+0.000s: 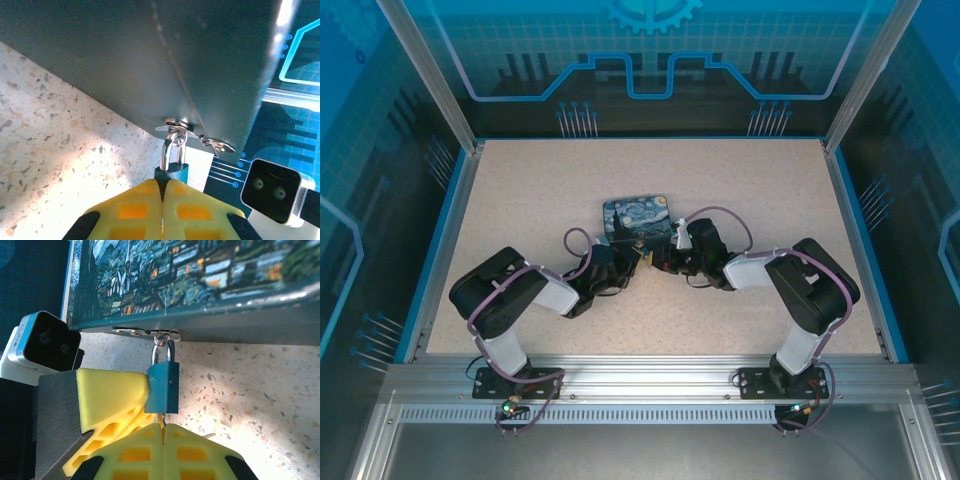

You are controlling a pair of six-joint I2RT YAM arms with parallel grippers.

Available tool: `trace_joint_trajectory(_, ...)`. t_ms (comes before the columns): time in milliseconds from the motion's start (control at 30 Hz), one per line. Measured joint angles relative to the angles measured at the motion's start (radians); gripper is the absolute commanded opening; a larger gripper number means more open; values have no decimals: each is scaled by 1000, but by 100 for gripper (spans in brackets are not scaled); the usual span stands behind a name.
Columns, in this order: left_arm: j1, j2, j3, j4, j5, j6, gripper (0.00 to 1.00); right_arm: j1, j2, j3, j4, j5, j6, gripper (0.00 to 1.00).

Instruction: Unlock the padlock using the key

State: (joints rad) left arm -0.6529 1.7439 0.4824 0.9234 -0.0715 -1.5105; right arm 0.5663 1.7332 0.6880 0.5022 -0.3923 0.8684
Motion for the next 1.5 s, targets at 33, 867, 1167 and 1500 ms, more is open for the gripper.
trace_joint_trajectory(33,0,0,0,0,0,0,1,0,0,0,0,0,0,1)
trace_joint_trajectory(867,0,0,19,4,5,-2,39,-4,0,-3,42,-29,53,0)
trace_joint_trajectory(1167,0,5,26,11,13,-2,39,-3,0,-3,41,-35,71,0)
trace_joint_trajectory(1500,0,11,26,-2,4,8,8,-12,0,-4,48,-27,82,2)
